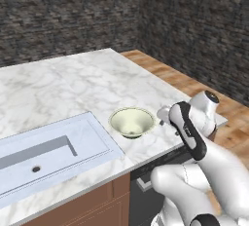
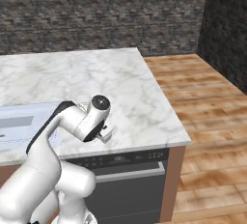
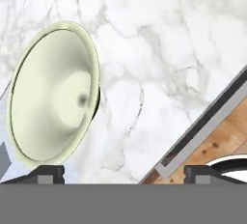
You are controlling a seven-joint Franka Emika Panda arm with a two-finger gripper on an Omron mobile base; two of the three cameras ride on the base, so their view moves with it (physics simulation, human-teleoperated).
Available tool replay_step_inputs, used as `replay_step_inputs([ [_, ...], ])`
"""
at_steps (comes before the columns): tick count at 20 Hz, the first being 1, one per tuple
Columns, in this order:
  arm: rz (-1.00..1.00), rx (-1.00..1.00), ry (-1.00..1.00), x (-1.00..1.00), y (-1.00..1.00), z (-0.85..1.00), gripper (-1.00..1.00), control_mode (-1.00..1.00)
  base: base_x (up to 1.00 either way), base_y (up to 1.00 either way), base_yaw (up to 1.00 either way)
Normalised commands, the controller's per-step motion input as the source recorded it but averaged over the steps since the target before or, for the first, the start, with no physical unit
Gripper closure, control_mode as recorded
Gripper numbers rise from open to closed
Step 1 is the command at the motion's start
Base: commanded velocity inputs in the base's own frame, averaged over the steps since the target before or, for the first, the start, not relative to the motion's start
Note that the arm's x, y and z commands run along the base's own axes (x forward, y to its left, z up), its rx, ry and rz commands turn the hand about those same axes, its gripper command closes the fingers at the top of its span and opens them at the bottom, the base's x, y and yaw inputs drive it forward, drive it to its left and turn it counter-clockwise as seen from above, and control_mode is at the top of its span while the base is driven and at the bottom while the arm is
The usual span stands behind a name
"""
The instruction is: Pick the cup and bowl from the counter and place them on the counter next to the sink.
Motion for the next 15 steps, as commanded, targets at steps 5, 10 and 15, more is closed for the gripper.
replay_step_inputs([
  [5,0.26,-0.13,0.15,-0.39,0.00,0.99,-1.00,-1.00,0.00,0.00,0.00],
  [10,0.33,-0.11,0.16,-0.52,0.00,1.00,-1.00,-1.00,0.00,0.00,0.00],
  [15,0.33,-0.03,0.08,-0.75,0.00,0.74,-1.00,-1.00,0.00,0.00,0.00],
])
